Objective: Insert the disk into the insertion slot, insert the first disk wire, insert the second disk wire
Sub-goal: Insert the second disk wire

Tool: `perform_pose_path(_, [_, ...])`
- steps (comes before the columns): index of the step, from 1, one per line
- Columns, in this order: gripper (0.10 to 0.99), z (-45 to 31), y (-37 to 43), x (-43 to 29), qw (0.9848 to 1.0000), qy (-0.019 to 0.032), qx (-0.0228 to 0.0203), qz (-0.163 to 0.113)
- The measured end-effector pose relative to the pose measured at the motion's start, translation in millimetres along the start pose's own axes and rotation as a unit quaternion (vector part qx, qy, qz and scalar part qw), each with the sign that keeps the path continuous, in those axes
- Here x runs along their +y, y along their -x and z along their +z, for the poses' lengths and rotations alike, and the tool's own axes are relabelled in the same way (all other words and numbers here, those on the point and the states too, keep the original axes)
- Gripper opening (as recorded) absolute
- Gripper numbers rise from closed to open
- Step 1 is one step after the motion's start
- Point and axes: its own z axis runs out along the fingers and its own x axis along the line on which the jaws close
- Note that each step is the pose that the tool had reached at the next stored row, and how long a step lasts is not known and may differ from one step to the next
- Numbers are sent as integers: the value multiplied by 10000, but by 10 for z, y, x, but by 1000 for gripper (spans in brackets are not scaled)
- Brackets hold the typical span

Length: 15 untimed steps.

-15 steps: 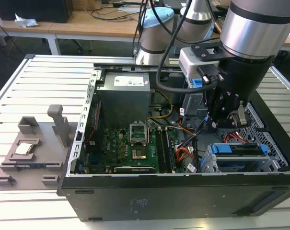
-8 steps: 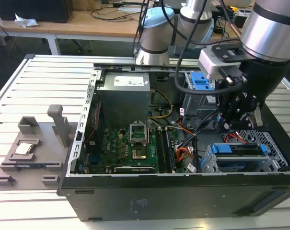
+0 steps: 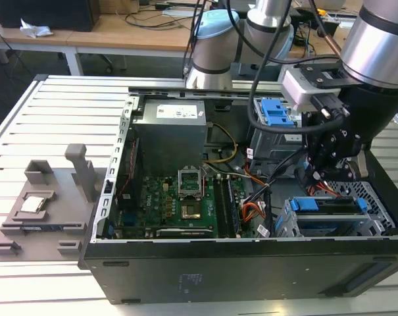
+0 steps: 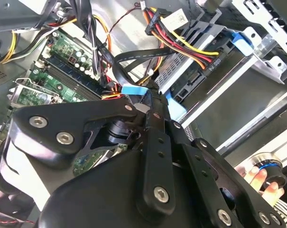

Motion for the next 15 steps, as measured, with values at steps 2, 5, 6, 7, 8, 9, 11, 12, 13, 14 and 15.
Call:
perform_pose_path(2, [106,2,-25,-8,10000,8,-1,27])
perform_pose_path(5, [106,6,-78,-21,10000,25,-2,65])
perform_pose_path(6, [106,7,-98,-25,10000,31,-3,75])
perform_pose_path(7, [106,9,-118,-29,10000,37,-4,85])
perform_pose_path(8, [106,10,-131,-32,9999,41,-4,91])
perform_pose_path(9, [106,11,-148,-36,9999,45,-5,99])
perform_pose_path(11, [106,15,-188,-50,9999,56,-6,110])
perform_pose_path(12, [106,17,-219,-62,9999,63,-7,117])
perform_pose_path(13, [106,18,-232,-67,9999,66,-7,120])
perform_pose_path(14, [106,21,-246,-72,9999,69,-8,123])
perform_pose_path(15, [106,23,-266,-81,9999,73,-8,127])
